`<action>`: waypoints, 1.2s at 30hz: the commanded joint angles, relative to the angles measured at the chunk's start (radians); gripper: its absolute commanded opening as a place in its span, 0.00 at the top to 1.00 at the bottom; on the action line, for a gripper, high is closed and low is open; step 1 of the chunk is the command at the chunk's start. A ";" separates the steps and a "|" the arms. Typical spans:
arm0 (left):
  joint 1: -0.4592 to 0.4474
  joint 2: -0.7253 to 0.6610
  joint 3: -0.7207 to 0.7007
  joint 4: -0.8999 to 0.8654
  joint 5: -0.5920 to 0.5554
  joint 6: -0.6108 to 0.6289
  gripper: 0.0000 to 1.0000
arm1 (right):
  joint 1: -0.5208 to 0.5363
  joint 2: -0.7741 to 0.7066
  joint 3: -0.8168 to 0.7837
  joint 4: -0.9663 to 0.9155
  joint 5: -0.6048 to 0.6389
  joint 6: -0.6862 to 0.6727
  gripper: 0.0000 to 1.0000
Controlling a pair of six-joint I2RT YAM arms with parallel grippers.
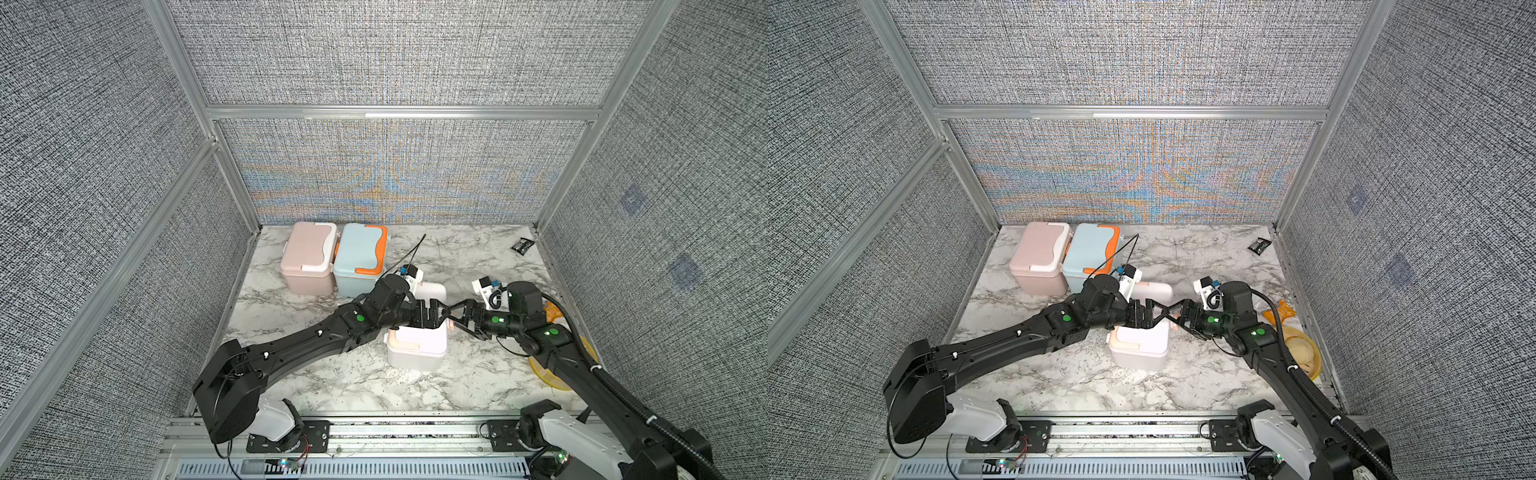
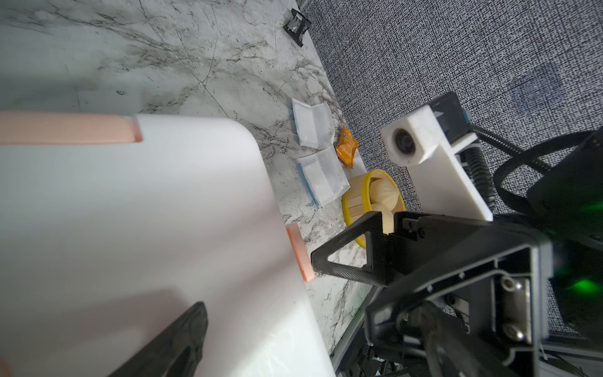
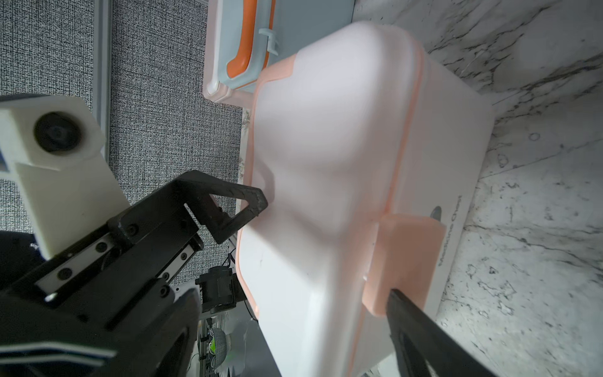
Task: Open first aid kits and take out gauze
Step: Fasten the fastener of the first aid kit.
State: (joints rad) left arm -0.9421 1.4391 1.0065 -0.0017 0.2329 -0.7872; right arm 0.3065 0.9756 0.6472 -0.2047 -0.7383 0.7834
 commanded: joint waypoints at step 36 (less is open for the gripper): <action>0.081 -0.113 -0.008 -0.141 -0.060 0.079 0.00 | -0.099 -0.018 -0.046 0.001 0.001 -0.047 0.69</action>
State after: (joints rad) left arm -0.8661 1.3121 0.9894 -0.1265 0.1417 -0.7280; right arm 0.2111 0.9325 0.6006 -0.2653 -0.6918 0.7429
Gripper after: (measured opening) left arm 0.995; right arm 0.313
